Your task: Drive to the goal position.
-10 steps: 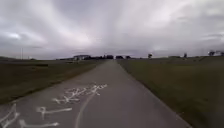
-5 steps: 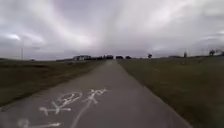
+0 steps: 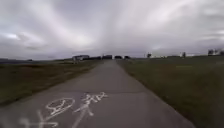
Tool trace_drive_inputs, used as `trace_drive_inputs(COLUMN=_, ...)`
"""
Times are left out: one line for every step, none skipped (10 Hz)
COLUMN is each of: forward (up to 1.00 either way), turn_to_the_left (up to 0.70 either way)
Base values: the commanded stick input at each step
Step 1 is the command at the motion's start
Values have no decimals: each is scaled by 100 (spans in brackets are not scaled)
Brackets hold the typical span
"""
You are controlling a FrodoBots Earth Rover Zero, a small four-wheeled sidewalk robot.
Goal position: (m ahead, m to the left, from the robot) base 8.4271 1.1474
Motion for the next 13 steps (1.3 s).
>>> trace_drive_inputs(forward=70, turn_to_the_left=0)
trace_drive_inputs(forward=70, turn_to_the_left=0)
trace_drive_inputs(forward=70, turn_to_the_left=0)
trace_drive_inputs(forward=70, turn_to_the_left=0)
trace_drive_inputs(forward=70, turn_to_the_left=0)
trace_drive_inputs(forward=70, turn_to_the_left=-9)
trace_drive_inputs(forward=70, turn_to_the_left=-24)
trace_drive_inputs(forward=70, turn_to_the_left=-30)
trace_drive_inputs(forward=70, turn_to_the_left=-13)
trace_drive_inputs(forward=70, turn_to_the_left=0)
trace_drive_inputs(forward=70, turn_to_the_left=0)
trace_drive_inputs(forward=70, turn_to_the_left=0)
trace_drive_inputs(forward=70, turn_to_the_left=0)
